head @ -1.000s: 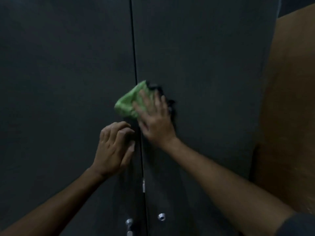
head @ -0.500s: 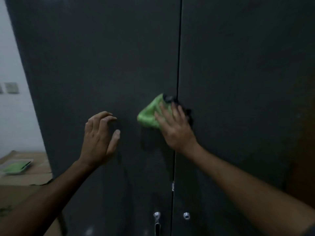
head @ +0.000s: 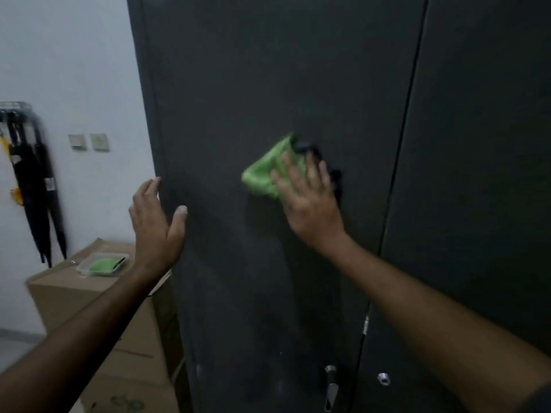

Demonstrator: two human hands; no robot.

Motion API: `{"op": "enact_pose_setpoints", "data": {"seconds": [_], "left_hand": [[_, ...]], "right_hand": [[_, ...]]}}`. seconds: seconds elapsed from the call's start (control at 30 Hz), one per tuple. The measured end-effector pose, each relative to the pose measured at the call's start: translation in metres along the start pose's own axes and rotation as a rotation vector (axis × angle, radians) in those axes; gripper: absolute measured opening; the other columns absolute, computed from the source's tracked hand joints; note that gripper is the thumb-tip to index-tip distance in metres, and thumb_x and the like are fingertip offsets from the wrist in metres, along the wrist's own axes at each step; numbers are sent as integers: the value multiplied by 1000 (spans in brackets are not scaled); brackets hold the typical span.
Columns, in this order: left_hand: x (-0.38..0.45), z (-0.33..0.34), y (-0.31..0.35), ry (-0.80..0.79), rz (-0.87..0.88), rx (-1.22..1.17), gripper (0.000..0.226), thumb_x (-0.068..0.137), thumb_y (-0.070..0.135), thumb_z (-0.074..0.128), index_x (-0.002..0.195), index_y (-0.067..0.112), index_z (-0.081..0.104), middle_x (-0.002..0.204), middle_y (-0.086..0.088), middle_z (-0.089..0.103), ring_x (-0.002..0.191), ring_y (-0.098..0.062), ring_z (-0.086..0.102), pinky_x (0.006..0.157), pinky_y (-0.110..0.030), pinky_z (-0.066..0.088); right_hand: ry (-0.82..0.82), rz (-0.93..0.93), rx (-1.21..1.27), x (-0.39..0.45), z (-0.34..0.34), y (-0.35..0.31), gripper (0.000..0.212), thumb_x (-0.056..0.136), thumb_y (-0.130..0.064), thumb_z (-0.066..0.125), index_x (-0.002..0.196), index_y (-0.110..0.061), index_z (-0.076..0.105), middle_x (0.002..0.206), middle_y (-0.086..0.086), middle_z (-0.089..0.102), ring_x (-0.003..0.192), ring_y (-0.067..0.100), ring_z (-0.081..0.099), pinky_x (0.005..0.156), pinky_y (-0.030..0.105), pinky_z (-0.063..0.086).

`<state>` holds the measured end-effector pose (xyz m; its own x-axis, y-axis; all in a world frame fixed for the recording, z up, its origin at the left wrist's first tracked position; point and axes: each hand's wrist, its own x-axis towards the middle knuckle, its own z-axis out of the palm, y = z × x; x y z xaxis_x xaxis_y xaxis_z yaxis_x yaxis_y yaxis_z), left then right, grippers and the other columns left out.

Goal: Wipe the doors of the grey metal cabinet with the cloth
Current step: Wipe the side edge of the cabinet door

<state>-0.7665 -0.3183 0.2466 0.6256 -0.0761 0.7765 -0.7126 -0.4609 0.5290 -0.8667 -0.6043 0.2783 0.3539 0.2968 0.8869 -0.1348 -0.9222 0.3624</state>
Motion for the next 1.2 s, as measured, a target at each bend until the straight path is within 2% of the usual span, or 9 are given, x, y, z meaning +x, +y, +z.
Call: {"op": "enact_pose_setpoints", "data": {"seconds": [0.1, 0.17, 0.4, 0.47, 0.67, 0.9, 0.97, 1.1, 1.2], "left_hand": [[4, -8, 0, -110, -208, -263, 63, 112, 31, 44, 166, 17, 15, 169, -8, 23, 145, -21, 37, 115, -35, 36], [7, -9, -1, -161, -258, -388, 55, 113, 29, 38, 165, 25, 19, 167, -3, 28, 140, -13, 37, 116, -35, 37], [16, -16, -14, -154, -360, -553, 70, 102, 48, 27, 166, 21, 17, 165, 0, 34, 149, -22, 38, 123, -53, 33], [19, -18, -16, -153, -372, -611, 56, 112, 37, 22, 165, 19, 21, 162, -3, 38, 143, -23, 43, 121, -57, 37], [31, -32, -35, -249, -439, -716, 69, 94, 50, 25, 154, 28, 51, 153, 6, 54, 136, -24, 52, 109, -52, 47], [47, -34, -43, -251, -535, -844, 65, 102, 42, 18, 139, 18, 65, 140, 3, 67, 127, -33, 58, 101, -55, 51], [49, -37, -47, -273, -567, -897, 65, 104, 41, 17, 136, 13, 65, 140, 0, 66, 123, -32, 58, 99, -54, 51], [50, -41, -48, -336, -570, -902, 67, 103, 47, 17, 141, 17, 64, 143, 0, 66, 125, -30, 58, 102, -57, 49], [54, -43, -50, -354, -565, -912, 68, 102, 49, 19, 140, 14, 64, 142, -3, 66, 122, -30, 60, 103, -55, 49]], "right_hand": [[-297, -569, 24, -99, 21, -20, 49, 95, -19, 56, 143, -23, 55, 164, 4, 33, 155, 38, 15, 127, 56, 8], [-386, -709, 19, -106, 17, -10, 49, 92, -19, 58, 140, -24, 57, 163, 0, 35, 156, 34, 13, 127, 53, 4], [31, 59, -43, 105, -7, -17, 53, 93, -25, 55, 146, -26, 53, 164, 2, 34, 153, 40, 22, 123, 59, 17], [24, 80, -8, 100, 12, -53, 56, 91, -21, 56, 147, -25, 52, 165, 6, 32, 152, 44, 21, 123, 61, 14], [-521, -797, 1, -17, 50, -122, 58, 84, -27, 73, 140, -30, 57, 163, 0, 34, 156, 32, 12, 126, 57, -3], [-65, -11, 55, 134, 37, -114, 60, 93, -14, 54, 151, -24, 46, 167, 4, 25, 155, 39, 12, 124, 58, 11], [-143, -152, 51, 90, 54, -144, 61, 93, -12, 49, 152, -25, 45, 167, 5, 25, 155, 39, 10, 125, 58, 7], [-607, -814, -33, -6, 62, -177, 49, 95, -26, 53, 144, -30, 53, 167, -1, 25, 156, 35, 8, 124, 55, -8], [-567, -836, -40, 29, 62, -166, 52, 91, -26, 64, 142, -32, 54, 166, -4, 29, 157, 31, 11, 126, 55, -2]]}}
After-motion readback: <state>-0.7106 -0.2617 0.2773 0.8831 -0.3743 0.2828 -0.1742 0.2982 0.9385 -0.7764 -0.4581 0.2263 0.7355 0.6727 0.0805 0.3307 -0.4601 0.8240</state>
